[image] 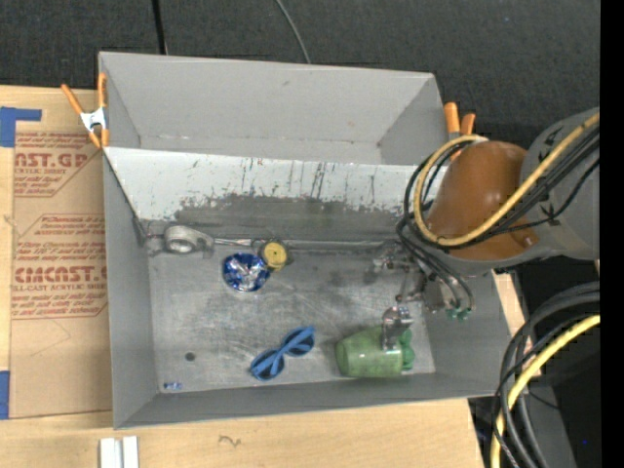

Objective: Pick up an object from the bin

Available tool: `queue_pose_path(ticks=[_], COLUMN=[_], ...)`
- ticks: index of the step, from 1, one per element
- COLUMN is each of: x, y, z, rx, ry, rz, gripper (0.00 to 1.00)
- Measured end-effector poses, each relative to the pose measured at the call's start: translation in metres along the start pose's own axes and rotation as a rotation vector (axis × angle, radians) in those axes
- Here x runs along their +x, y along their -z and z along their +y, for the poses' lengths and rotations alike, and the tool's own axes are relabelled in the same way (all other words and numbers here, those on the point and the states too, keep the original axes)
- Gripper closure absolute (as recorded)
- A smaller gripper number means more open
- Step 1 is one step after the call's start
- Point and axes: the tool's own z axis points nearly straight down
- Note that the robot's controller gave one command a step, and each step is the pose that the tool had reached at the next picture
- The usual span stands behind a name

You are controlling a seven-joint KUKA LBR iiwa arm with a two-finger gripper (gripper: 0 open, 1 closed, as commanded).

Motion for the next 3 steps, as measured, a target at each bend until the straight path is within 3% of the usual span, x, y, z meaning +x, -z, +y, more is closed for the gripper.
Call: queue_pose_path(ticks=[1,2,3], x=[0.005,0.019,0.01], y=[-0.019,-0.028,-0.056], z=[0.105,0.157,0.161], rx=[-0.011,-0.014,-0.017], ry=[0.194,0.441,0.689], rz=[0.031,0.034,0.027], gripper=[0.0,0.0,0.0])
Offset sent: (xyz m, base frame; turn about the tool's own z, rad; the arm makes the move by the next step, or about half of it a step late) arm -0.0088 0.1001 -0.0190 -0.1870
